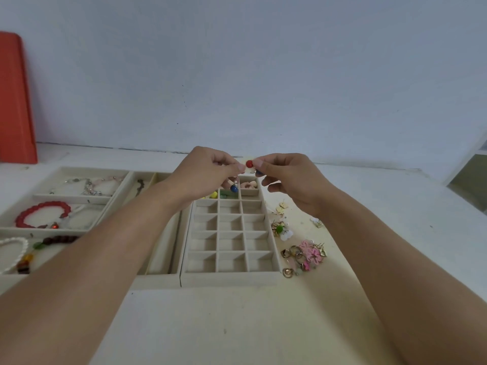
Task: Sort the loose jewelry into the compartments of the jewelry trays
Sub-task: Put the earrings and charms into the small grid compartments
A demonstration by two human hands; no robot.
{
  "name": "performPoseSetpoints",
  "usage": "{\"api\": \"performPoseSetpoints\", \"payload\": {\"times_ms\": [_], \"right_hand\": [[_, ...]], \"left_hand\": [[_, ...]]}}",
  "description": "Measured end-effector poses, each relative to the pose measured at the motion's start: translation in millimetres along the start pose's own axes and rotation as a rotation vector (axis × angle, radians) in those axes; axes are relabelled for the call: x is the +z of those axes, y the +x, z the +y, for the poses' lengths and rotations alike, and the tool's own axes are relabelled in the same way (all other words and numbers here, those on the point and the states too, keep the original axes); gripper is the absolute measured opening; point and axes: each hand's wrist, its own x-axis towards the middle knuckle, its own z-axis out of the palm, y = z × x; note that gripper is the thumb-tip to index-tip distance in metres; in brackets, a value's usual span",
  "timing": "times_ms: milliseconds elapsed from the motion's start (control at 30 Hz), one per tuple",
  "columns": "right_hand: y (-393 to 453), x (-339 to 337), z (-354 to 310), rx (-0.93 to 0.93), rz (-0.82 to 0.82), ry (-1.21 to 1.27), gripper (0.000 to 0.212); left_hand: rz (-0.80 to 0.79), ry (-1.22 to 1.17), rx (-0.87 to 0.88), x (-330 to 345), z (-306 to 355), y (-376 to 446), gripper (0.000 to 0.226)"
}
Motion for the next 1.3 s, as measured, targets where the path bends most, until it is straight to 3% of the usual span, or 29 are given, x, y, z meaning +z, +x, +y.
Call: {"api": "performPoseSetpoints", "payload": {"times_ms": [67,167,433,767,900,1300], "right_hand": [[2.3,-2.4,2.6,-0.028,0.038,-0.095,0.015],[7.5,-6.5,5.4,-0.109,0.097,-0.521,0.019],[20.1,13.0,7.3,-0.097,-0.07,-0.991,0.019],[24.9,16.6,12.1,-0.089,-0.104,-1.053,0.019],[23.8,14.5,11.6,-0.158,-0.084,-1.032,0.009],[24.4,13.5,13.3,-0.205,-0.06,-1.057,0.013]], "left_hand": [[0.011,0.038,-0.013,0.0,-1.9,-0.1,0.007],[0.078,-0.008,-0.012,-3.1,-2.6,1.1,0.005],[0.116,-0.033,0.02,-9.8,2.3,1.1,0.003],[0.097,-0.016,0.008,-10.6,2.5,2.8,0.002],[0.096,-0.034,-0.003,-10.5,2.6,2.7,0.002],[0.093,-0.033,-0.013,-10.7,2.4,2.8,0.004]]}}
